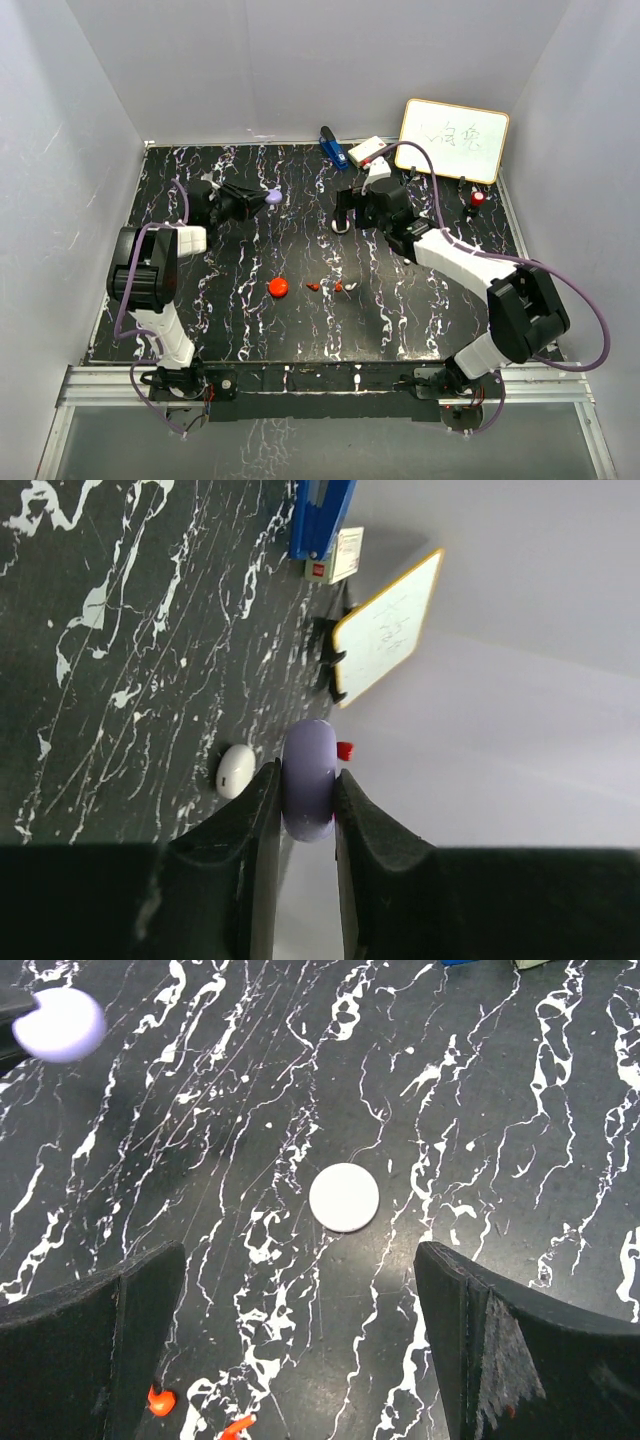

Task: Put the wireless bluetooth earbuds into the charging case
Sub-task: Place the charging case at the center of the board.

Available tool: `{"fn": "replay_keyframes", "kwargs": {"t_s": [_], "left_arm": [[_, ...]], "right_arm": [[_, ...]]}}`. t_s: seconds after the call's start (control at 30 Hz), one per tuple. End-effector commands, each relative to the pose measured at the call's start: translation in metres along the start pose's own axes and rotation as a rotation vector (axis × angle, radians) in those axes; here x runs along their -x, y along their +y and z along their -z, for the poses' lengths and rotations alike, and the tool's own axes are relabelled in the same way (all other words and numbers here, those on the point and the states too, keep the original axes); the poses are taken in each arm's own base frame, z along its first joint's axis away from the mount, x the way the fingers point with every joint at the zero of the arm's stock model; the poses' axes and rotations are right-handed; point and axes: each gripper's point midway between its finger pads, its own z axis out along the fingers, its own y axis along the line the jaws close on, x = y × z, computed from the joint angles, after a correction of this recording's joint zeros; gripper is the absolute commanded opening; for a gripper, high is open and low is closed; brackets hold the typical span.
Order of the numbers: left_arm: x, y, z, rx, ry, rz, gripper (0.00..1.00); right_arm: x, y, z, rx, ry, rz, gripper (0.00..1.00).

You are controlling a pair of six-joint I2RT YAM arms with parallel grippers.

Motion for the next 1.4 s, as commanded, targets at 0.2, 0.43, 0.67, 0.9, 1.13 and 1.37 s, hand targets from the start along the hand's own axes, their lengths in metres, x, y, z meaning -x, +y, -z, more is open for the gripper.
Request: {"fn": "replay_keyframes", "kwargs": {"t_s": [0.2, 0.43, 0.67, 0.9, 1.13, 1.37], "left_arm": [[0.008, 0.043, -0.013, 0.187, 0.044, -0.148, 0.00], [0.016, 0.056, -0.021, 0.219, 0.034, -0.172, 0.00], [0.027, 0.067, -0.024, 0.270, 0.024, -0.223, 0.00], [0.035, 0.076, -0.022, 0.307, 0.019, -0.240, 0.29], [0.041, 0.083, -0.016, 0.323, 0.014, -0.228, 0.45], [0.050, 0.074, 0.005, 0.348, -0.047, -0.242, 0.81]], "right_arm": [[0.033, 0.011, 0.031, 0.056, -0.104, -0.049, 0.98], [0.020, 0.007, 0.031, 0.043, -0.073, -0.052, 0.98], [0.000, 0.007, 0.027, 0.042, -0.005, -0.074, 0.98], [-0.010, 0.007, 0.025, 0.038, 0.032, -0.083, 0.98], [-0.012, 0.004, 0.021, 0.021, 0.050, -0.082, 0.98], [-0.032, -0.006, 0.004, -0.045, 0.151, -0.079, 0.98]]}}
